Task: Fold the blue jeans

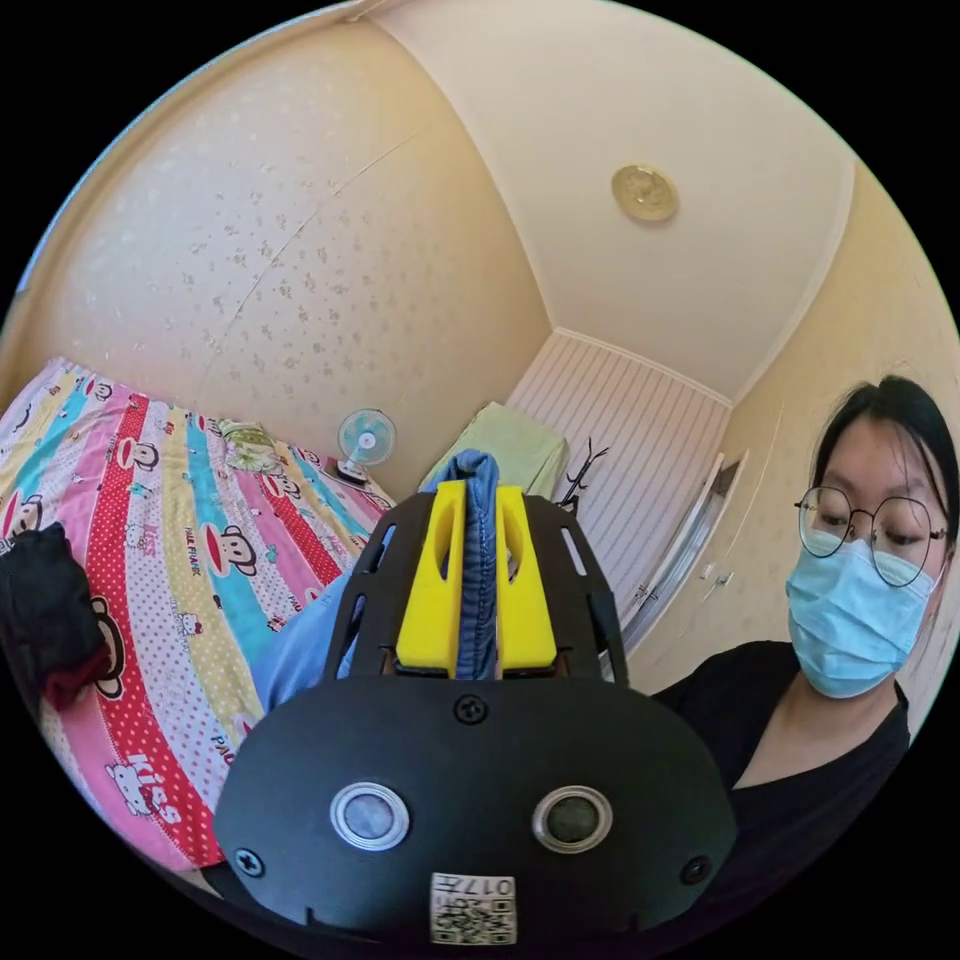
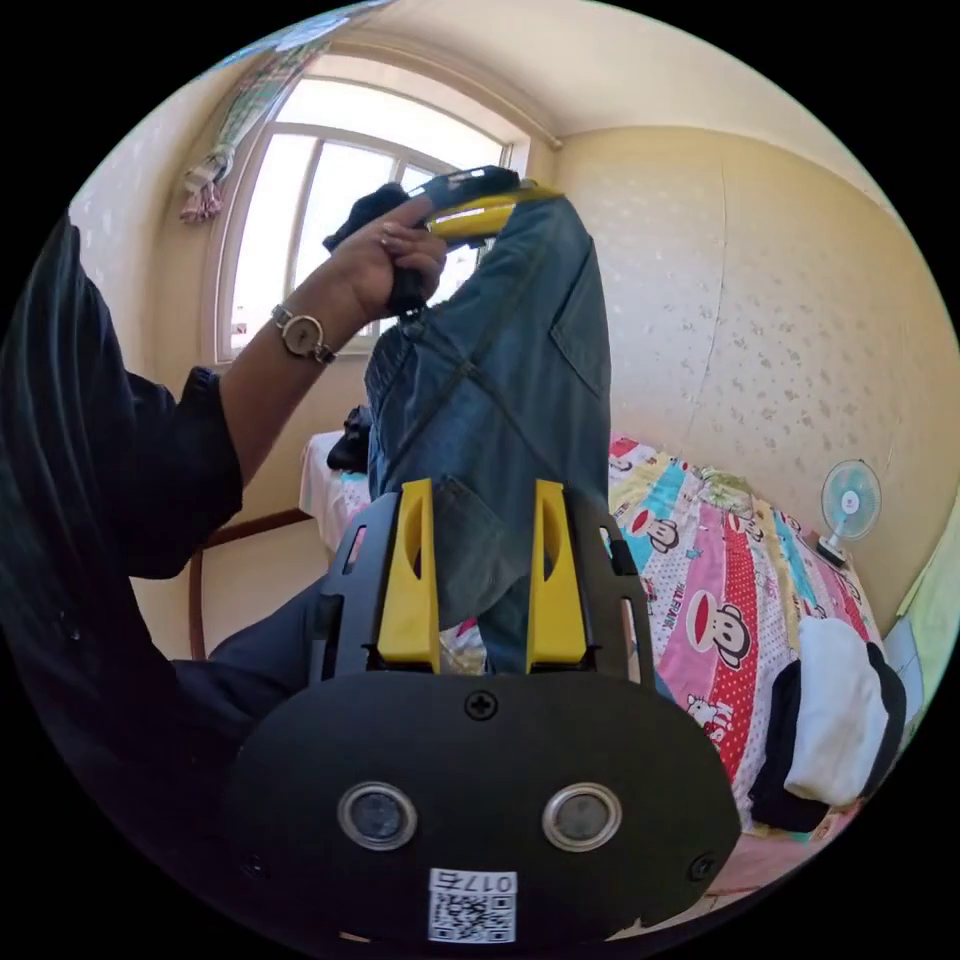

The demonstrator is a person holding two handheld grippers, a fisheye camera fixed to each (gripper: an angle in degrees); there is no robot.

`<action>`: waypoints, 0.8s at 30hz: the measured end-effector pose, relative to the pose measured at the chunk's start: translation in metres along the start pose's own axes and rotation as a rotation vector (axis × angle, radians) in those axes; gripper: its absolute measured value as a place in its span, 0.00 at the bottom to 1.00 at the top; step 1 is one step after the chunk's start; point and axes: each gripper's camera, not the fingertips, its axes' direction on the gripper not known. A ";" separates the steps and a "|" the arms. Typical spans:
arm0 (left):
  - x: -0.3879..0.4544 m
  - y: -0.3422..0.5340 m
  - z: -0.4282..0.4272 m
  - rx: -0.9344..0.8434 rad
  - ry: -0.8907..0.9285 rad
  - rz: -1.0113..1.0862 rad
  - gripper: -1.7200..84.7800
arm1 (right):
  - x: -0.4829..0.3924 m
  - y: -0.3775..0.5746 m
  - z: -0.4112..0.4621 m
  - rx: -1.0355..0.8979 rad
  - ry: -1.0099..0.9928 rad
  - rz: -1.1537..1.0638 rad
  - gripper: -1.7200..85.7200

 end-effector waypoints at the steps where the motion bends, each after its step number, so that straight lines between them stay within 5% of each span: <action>1: 0.004 -0.002 0.007 0.000 0.000 0.000 0.08 | -0.002 -0.003 -0.018 0.057 0.002 -0.012 0.18; 9: 0.010 -0.012 0.128 -0.084 -0.019 -0.149 0.03 | -0.002 0.000 -0.056 0.137 -0.006 -0.036 0.20; 15: 0.000 -0.011 0.220 -0.203 -0.102 -0.162 0.01 | 0.014 0.001 -0.039 0.108 0.187 0.011 0.21; 20: -0.032 0.000 0.308 -0.364 -0.231 -0.139 0.02 | 0.084 0.010 0.027 -0.158 0.430 0.119 0.21; 24: -0.121 0.025 0.396 -0.648 -0.335 -0.177 0.07 | 0.168 0.038 0.091 -0.423 0.344 0.306 0.22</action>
